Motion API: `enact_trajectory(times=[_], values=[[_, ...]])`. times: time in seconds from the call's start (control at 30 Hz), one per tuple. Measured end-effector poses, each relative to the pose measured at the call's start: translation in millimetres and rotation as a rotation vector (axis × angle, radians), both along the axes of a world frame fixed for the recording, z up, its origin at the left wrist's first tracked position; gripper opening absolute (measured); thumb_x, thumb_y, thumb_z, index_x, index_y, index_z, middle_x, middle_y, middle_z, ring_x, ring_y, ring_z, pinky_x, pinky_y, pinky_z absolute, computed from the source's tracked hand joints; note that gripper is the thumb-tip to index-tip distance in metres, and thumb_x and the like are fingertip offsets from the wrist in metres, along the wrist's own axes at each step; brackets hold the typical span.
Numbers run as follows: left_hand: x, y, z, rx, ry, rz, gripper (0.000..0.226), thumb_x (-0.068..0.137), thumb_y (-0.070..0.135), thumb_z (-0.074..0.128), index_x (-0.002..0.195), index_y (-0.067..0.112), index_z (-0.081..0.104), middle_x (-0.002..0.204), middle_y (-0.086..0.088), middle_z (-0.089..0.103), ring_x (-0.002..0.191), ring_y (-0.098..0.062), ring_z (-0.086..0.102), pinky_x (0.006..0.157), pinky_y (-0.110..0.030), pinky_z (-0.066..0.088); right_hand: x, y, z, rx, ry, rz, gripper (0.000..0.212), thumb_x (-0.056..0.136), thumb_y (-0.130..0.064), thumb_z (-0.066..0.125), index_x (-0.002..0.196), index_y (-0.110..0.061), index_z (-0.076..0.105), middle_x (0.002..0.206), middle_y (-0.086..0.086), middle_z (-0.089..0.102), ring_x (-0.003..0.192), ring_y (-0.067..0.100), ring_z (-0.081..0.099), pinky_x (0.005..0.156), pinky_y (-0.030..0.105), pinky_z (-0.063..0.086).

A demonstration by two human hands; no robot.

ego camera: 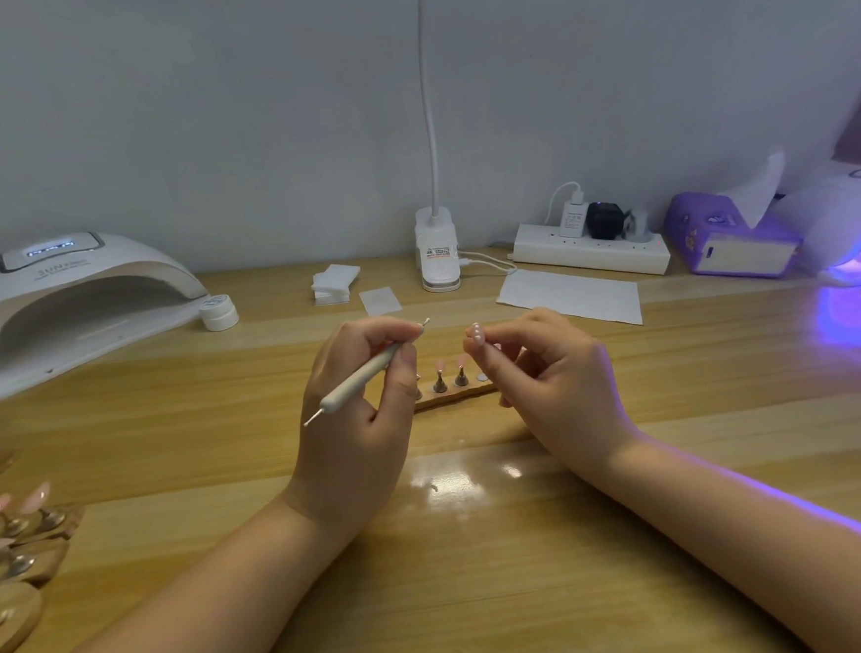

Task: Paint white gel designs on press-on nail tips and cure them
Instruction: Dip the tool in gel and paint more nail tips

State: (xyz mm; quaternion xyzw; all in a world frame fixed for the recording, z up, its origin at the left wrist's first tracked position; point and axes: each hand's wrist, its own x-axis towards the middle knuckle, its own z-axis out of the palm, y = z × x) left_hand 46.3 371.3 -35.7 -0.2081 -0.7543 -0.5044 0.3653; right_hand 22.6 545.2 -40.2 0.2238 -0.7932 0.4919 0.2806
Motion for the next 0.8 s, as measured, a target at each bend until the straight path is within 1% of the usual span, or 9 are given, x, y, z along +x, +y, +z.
enact_trajectory(times=[0.13,0.2,0.27,0.37,0.43,0.53,0.6,0.7,0.8], values=[[0,0,-1,-0.007,-0.015,-0.001,0.013,0.092,0.01,0.053,0.102,0.014,0.06,0.092,0.003,0.062,0.086,-0.014,0.061,0.076,-0.029,0.05,-2,3,0,0.045,-0.041,-0.091,0.007,0.088,-0.022,0.069,0.086,-0.019,0.074,0.067,0.001,0.058,0.062,0.016,0.053,0.06,0.044,0.047],[0,0,-1,-0.01,-0.012,0.002,0.013,0.092,0.01,0.053,0.102,0.014,0.061,0.092,0.003,0.062,0.087,-0.013,0.061,0.076,-0.027,0.05,-3,3,-1,0.054,-0.083,-0.099,0.008,0.087,-0.021,0.07,0.082,-0.018,0.075,0.059,-0.003,0.055,0.059,0.014,0.049,0.058,0.04,0.045],[0,0,0,-0.007,-0.011,0.004,0.013,0.092,0.009,0.053,0.101,0.013,0.061,0.091,0.003,0.062,0.085,-0.012,0.06,0.075,-0.024,0.049,-4,4,-1,0.068,-0.137,-0.109,0.01,0.086,-0.022,0.07,0.076,-0.02,0.074,0.054,-0.009,0.049,0.056,0.008,0.045,0.057,0.034,0.042],[0,0,0,-0.002,-0.015,0.003,0.013,0.092,0.009,0.053,0.101,0.012,0.061,0.09,0.003,0.062,0.083,-0.012,0.06,0.074,-0.023,0.049,-6,4,-3,0.119,-0.206,-0.149,0.012,0.083,-0.026,0.07,0.072,-0.027,0.071,0.051,-0.011,0.049,0.054,0.006,0.045,0.057,0.028,0.04],[0,0,0,-0.003,-0.021,0.002,0.013,0.092,0.01,0.053,0.101,0.011,0.061,0.091,0.004,0.062,0.085,-0.013,0.06,0.075,-0.026,0.049,-8,5,-4,0.176,-0.239,-0.179,0.009,0.084,-0.03,0.069,0.076,-0.028,0.073,0.052,-0.012,0.052,0.054,0.007,0.048,0.057,0.027,0.04],[0,0,0,-0.009,-0.025,0.004,0.013,0.091,0.01,0.053,0.101,0.013,0.061,0.093,0.007,0.062,0.089,-0.013,0.061,0.078,-0.028,0.05,-10,6,-6,0.265,-0.273,-0.22,0.013,0.086,-0.035,0.066,0.082,-0.027,0.076,0.055,-0.012,0.055,0.057,0.007,0.05,0.055,0.027,0.04],[0,0,0,-0.013,-0.027,0.005,0.013,0.091,0.011,0.053,0.102,0.013,0.061,0.093,0.007,0.062,0.089,-0.012,0.061,0.077,-0.028,0.05,-12,7,-7,0.286,-0.286,-0.237,0.015,0.088,-0.038,0.065,0.086,-0.03,0.077,0.058,-0.014,0.057,0.059,0.006,0.052,0.054,0.026,0.039],[-1,-1,-1,-0.015,-0.029,0.004,0.013,0.092,0.012,0.053,0.102,0.014,0.061,0.093,0.007,0.062,0.088,-0.013,0.06,0.077,-0.028,0.05,-14,7,-8,0.315,-0.316,-0.235,0.017,0.089,-0.042,0.063,0.093,-0.033,0.077,0.075,-0.013,0.068,0.071,0.008,0.06,0.06,0.026,0.045],[-1,-1,-1,-0.015,-0.03,0.001,0.013,0.092,0.012,0.053,0.102,0.014,0.061,0.093,0.006,0.062,0.088,-0.013,0.061,0.077,-0.029,0.05,-14,7,-8,0.351,-0.335,-0.249,0.017,0.09,-0.041,0.062,0.098,-0.035,0.076,0.089,-0.013,0.073,0.08,0.007,0.063,0.066,0.027,0.05]])
